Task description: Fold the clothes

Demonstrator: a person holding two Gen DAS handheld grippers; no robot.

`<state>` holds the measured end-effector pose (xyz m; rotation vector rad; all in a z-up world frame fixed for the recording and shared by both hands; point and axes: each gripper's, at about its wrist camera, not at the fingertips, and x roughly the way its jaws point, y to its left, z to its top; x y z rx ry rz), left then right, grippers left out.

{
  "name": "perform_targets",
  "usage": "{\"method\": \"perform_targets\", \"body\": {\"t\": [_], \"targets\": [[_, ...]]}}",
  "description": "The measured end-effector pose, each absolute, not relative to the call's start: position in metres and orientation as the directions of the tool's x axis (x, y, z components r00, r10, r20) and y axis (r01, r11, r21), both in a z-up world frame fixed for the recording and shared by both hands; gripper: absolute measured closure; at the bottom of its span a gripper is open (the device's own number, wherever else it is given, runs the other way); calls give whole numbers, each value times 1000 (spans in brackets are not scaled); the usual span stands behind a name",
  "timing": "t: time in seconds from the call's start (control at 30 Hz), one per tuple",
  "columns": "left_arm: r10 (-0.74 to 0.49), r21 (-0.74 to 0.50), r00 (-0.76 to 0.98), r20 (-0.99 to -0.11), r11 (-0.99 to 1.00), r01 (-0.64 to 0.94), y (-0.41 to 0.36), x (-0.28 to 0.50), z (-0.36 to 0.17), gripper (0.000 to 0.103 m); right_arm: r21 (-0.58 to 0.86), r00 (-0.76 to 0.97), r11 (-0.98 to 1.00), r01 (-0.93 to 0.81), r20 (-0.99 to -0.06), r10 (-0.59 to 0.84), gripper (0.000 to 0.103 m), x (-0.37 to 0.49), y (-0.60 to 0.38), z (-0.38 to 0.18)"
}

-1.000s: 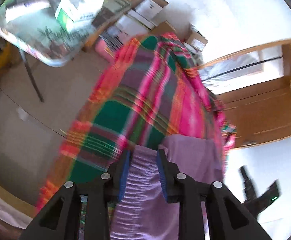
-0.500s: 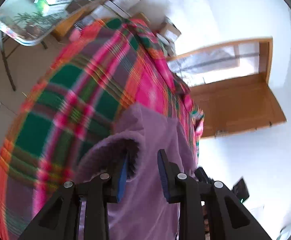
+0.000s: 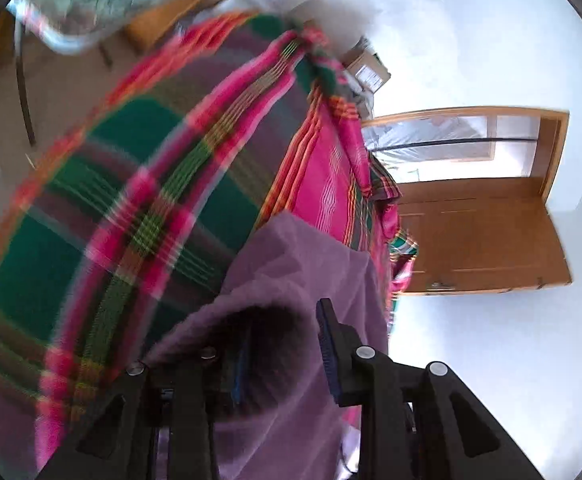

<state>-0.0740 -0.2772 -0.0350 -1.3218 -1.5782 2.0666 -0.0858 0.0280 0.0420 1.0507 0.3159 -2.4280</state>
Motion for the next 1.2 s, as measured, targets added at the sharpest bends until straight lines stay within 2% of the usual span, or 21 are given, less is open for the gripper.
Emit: {"method": "perform_targets", "body": {"t": [0.03, 0.17, 0.3, 0.37, 0.53, 0.7, 1.0, 1.2], "targets": [[625, -847, -572, -531, -415, 332, -277, -74, -34, 90, -19, -593, -862, 506, -734, -332, 85, -86, 28, 42], [562, -830, -618, -550, -450, 329, -282, -68, -24, 96, -15, -593, -862, 506, -732, -335, 85, -86, 27, 42], [420, -763, -675, -607, -546, 346, -296, -59, -5, 98, -6, -588, -862, 507, -733, -342, 85, -87, 26, 41], [354, -752, -718, -600, -557, 353, -307, -54, 8, 99, -2, -587, -862, 507, -733, -343, 85, -87, 25, 39], [248, -689, -726, -641, -603, 402, -327, -64, 7, 99, -5, -581, -864, 504, -741, -335, 85, -92, 23, 34], [258, -661, -676, -690, -605, 444, -329, -83, -19, 98, -9, -584, -869, 495, -743, -325, 85, -97, 25, 32], [256, -633, -652, -713, -636, 442, -334, -76, -20, 98, 20, -633, -914, 406, -715, -297, 85, -109, 63, 50], [248, -629, -670, -699, -659, 412, -329, -66, 0, 88, 40, -665, -955, 295, -709, -235, 84, -112, 114, 62]]}}
